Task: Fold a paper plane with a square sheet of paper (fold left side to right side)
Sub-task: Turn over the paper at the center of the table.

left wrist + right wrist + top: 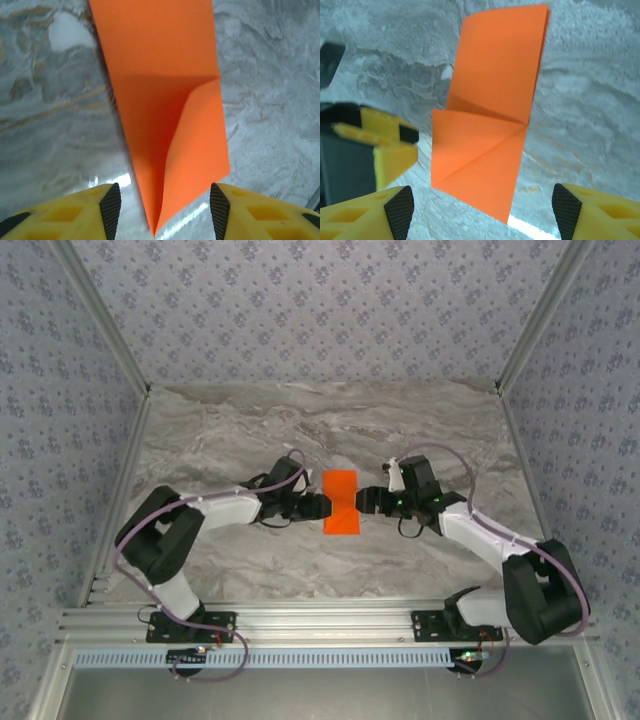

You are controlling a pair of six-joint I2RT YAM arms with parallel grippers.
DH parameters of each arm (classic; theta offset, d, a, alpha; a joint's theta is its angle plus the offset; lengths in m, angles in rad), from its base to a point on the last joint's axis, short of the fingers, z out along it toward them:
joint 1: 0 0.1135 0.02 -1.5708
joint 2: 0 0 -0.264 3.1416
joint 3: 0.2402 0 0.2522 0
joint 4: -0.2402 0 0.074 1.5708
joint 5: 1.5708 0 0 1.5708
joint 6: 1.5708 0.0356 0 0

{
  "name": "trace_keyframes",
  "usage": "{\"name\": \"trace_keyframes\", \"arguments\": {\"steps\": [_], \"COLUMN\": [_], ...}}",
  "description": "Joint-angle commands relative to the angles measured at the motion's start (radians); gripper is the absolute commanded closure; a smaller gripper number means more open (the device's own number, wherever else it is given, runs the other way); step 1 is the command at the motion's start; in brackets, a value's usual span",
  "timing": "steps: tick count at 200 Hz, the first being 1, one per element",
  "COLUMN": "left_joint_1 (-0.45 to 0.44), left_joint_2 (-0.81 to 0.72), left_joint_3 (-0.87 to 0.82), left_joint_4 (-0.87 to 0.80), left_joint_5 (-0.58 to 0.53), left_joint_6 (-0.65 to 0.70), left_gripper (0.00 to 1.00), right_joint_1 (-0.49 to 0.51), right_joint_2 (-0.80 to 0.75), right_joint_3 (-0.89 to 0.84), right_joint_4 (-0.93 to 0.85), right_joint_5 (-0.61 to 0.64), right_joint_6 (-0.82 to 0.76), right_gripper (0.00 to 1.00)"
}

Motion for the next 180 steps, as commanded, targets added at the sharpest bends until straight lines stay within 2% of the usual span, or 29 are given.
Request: {"name": "trace_keyframes", "arguments": {"steps": [1, 32, 67, 88, 114, 180], "left_joint_1": [0.010, 0.012, 0.014, 0.019, 0.025, 0.027], "left_joint_2": [0.066, 0.138, 0.115, 0.075, 0.032, -0.008], "left_joint_3": [0.063, 0.115, 0.090, 0.060, 0.024, -0.009], "left_joint_4": [0.023, 0.027, 0.056, 0.053, 0.055, 0.086], "left_joint_5": [0.026, 0.040, 0.031, 0.014, -0.002, 0.007], "left_joint_6": [0.025, 0.021, 0.021, 0.023, 0.023, 0.004], "left_gripper": [0.47, 0.53, 0.79, 0.89, 0.92, 0.93], "right_joint_1": [-0.003, -0.003, -0.002, 0.000, 0.001, 0.005], "right_joint_2": [-0.054, -0.082, -0.048, -0.007, 0.058, 0.246], "right_joint_3": [-0.028, -0.061, -0.081, -0.078, -0.058, -0.013], "right_joint_4": [-0.042, -0.041, 0.005, 0.057, 0.122, 0.314], "right_joint_5": [0.014, -0.008, -0.085, -0.128, -0.174, -0.267], "right_joint_6": [0.008, 0.018, 0.042, 0.070, 0.106, 0.219], "right_gripper": [0.22, 0.20, 0.16, 0.15, 0.14, 0.15]}}
